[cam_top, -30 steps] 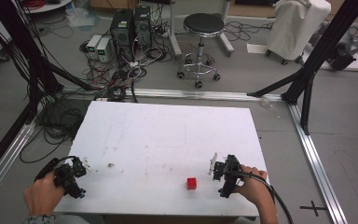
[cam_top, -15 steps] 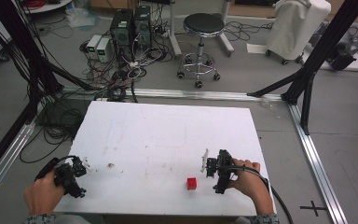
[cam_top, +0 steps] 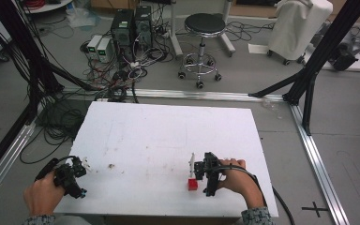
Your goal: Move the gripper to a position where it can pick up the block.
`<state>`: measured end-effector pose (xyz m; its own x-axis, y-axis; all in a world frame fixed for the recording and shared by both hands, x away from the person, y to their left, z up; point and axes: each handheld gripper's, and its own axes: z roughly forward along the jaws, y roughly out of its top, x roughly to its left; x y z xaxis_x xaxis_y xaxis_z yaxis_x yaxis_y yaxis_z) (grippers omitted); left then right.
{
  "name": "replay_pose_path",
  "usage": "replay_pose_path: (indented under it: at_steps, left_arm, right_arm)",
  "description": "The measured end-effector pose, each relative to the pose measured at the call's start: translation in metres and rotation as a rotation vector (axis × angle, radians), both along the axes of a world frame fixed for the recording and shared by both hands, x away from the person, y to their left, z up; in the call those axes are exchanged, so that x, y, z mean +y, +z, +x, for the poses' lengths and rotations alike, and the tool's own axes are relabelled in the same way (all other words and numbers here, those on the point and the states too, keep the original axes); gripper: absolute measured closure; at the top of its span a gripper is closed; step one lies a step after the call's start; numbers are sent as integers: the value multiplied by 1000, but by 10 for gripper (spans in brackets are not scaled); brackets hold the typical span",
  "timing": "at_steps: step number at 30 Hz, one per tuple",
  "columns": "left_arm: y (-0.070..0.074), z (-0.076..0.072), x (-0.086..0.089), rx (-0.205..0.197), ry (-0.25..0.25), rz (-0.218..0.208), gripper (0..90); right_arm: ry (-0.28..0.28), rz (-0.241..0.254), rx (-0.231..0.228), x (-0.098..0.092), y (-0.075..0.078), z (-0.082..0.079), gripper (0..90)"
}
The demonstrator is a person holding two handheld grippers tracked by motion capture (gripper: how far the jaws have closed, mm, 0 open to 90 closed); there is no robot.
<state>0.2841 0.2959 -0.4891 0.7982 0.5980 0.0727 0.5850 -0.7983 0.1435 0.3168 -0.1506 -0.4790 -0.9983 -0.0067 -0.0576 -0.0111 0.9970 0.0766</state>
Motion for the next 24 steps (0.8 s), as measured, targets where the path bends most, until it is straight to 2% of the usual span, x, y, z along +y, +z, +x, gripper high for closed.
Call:
replay_pose_path:
  at_steps: [7,12,24]
  left_arm:
    - [0,0,1,0,1,-2,265]
    - [0,1,1,5,-3,-4,265]
    - [0,0,0,3,0,-10,265]
  right_arm:
    - [18,2,12,15,-9,3,67]
    - [54,-8,16,26,-17,2,67]
    - [89,-16,28,41,-30,2,67]
